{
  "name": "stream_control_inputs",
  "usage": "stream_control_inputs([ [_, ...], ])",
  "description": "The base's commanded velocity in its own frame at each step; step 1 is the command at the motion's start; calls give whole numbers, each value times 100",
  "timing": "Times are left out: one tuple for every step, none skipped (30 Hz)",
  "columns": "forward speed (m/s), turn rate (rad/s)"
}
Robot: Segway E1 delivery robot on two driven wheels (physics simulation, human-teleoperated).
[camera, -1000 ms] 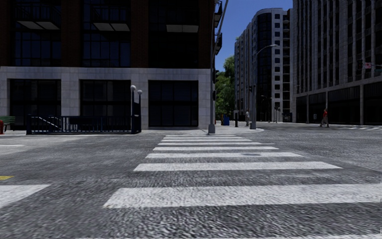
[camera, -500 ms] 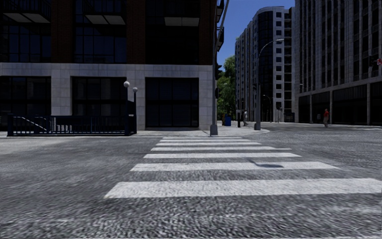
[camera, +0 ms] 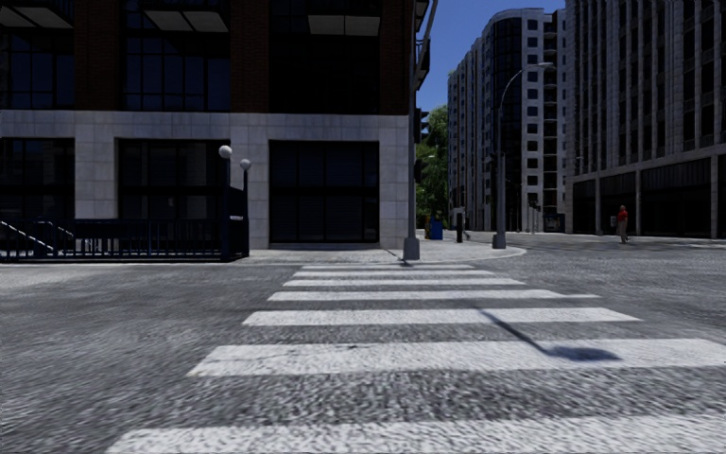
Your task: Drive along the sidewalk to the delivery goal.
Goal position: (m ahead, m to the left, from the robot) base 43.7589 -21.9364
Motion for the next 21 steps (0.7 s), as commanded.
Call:
stream_control_inputs([
  [200,0],
  [200,0],
  [200,0],
  [200,0],
  [200,0],
  [200,0],
  [200,0],
  [200,0],
  [200,0],
  [200,0],
  [200,0],
  [200,0],
  [200,0],
  [200,0],
  [200,0],
  [200,0],
  [200,0],
  [200,0],
  [200,0],
  [200,0],
  [200,0],
])
